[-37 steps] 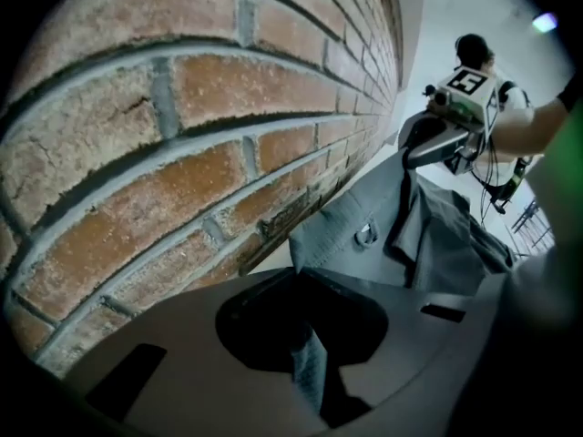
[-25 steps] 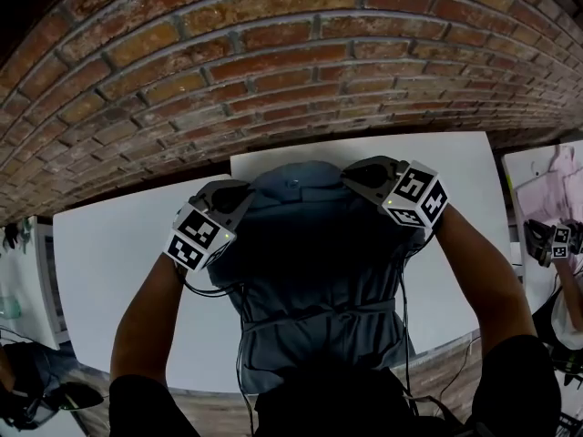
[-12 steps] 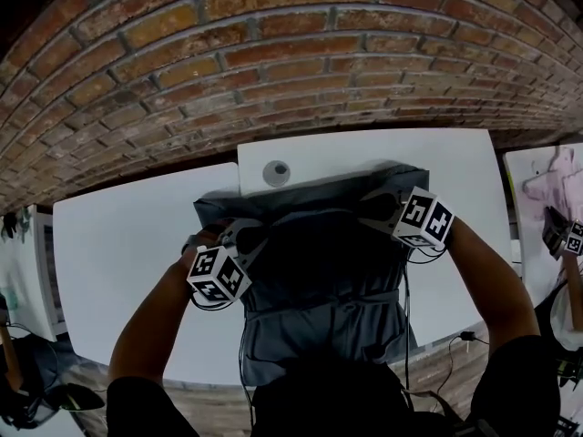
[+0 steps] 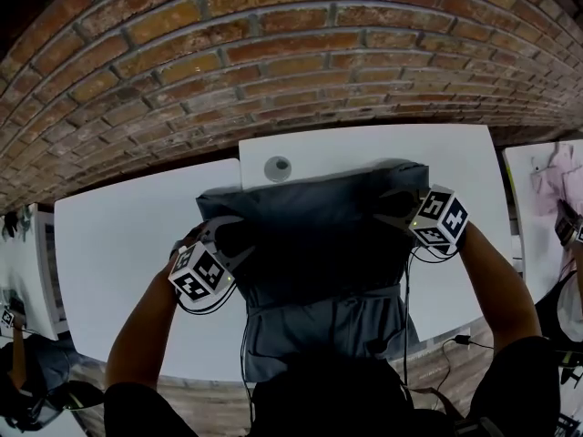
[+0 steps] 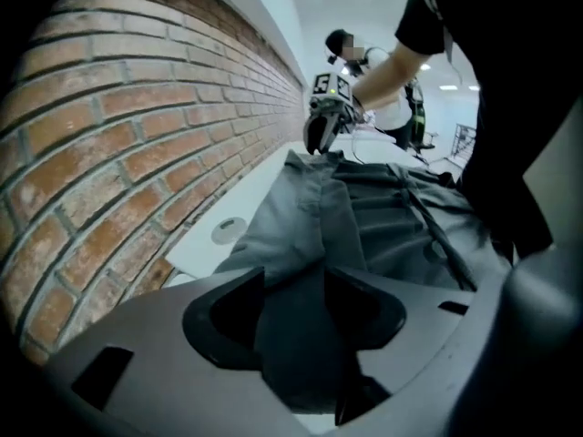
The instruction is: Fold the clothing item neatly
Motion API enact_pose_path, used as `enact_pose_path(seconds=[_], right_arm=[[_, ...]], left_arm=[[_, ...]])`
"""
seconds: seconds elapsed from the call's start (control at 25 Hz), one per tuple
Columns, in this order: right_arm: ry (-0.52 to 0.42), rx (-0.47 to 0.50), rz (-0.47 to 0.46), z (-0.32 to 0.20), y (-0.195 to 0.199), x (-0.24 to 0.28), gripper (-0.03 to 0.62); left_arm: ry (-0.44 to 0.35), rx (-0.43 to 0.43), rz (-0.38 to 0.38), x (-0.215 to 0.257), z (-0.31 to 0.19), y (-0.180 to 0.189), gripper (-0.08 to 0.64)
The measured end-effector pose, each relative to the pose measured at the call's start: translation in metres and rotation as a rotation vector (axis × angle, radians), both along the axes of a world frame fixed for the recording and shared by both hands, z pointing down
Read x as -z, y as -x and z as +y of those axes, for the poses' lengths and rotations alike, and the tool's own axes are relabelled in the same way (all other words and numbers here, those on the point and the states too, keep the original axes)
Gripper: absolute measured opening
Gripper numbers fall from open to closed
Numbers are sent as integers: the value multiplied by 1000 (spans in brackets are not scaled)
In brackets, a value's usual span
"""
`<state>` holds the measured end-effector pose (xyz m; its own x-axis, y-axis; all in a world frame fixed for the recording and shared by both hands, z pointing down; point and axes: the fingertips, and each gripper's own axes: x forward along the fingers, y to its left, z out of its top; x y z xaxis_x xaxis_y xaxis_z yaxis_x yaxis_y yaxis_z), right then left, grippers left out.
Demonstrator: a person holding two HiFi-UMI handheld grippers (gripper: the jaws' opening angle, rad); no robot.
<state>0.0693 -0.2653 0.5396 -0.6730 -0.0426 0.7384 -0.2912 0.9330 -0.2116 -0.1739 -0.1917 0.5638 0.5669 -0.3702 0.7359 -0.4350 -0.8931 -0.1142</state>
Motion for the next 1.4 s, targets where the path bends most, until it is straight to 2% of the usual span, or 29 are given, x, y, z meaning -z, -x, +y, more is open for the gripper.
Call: enact_pose_path(seconds=[0.12, 0.2, 0.28, 0.44, 0.52, 0.56, 0.68, 0.8, 0.88, 0.96, 1.04, 1.24, 1.4], right_arm=[[-123, -162, -94, -38, 13, 36, 109], [-197, -220, -79, -61, 24, 40, 109], [-222, -237, -25, -73, 36, 26, 109], [-187, -224, 147, -74, 31, -25, 109], [-173, -232, 207, -71, 16, -42, 109], [-167, -241, 218, -70, 8, -46, 109], [-137, -283, 201, -67, -13, -50, 109], [-124, -320, 151, -63, -19, -46, 109], [-159, -321, 168, -64, -21, -50, 106], [-184, -314, 195, -64, -22, -56, 103], [-168, -323, 205, -64, -23, -59, 101], [-143, -356, 201, -64, -22, -59, 98], [-138, -346, 185, -65, -21, -57, 98]], left_arm=[[-27, 142, 119, 30, -26, 3, 187], [-54, 175, 144, 42, -44, -8, 187], [-70, 162, 130, 40, -58, -28, 187], [-28, 122, 16, 4, -67, -54, 187], [16, 151, -35, -20, -67, -44, 187], [37, 180, -36, -27, -68, -37, 187], [74, 253, 17, -35, -72, -22, 187], [103, 265, 46, -38, -73, -19, 187], [121, 266, 60, -39, -75, -19, 187], [112, 263, 52, -39, -76, -20, 189], [96, 251, 24, -38, -75, -22, 178], [80, 232, -14, -39, -68, -31, 77], [32, 264, -21, -35, -69, -27, 81]])
